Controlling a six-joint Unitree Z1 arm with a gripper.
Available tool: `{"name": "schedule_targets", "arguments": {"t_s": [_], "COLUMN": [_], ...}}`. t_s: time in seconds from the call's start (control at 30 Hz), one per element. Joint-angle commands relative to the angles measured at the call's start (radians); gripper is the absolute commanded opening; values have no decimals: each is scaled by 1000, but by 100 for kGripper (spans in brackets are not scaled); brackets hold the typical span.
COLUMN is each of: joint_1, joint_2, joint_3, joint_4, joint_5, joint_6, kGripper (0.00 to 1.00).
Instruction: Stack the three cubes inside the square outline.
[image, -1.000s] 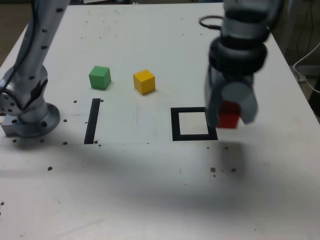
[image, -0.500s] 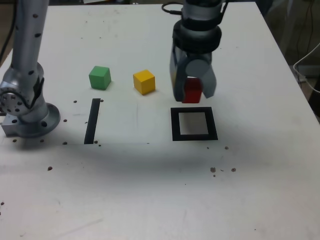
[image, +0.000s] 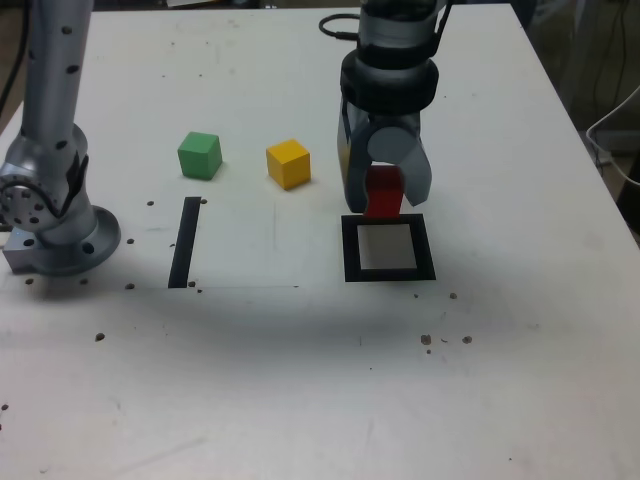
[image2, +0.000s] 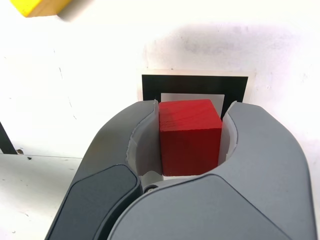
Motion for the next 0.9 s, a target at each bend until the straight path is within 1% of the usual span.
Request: {"name": "schedule_targets", "arguments": {"t_s": [0.0,0.23,0.47,0.67,0.87], "joint_1": [3,11,7,-9,-27], "joint_2": [8,25,24,11,9], "joint_3": [2,6,19,33,75], "joint_4": [-6,-8,-9,-14,-74], "joint_5": [2,13,-14,-24,-42], "joint_6": [1,2,10,15,15], "kGripper": [25,25,25,25,25]}}
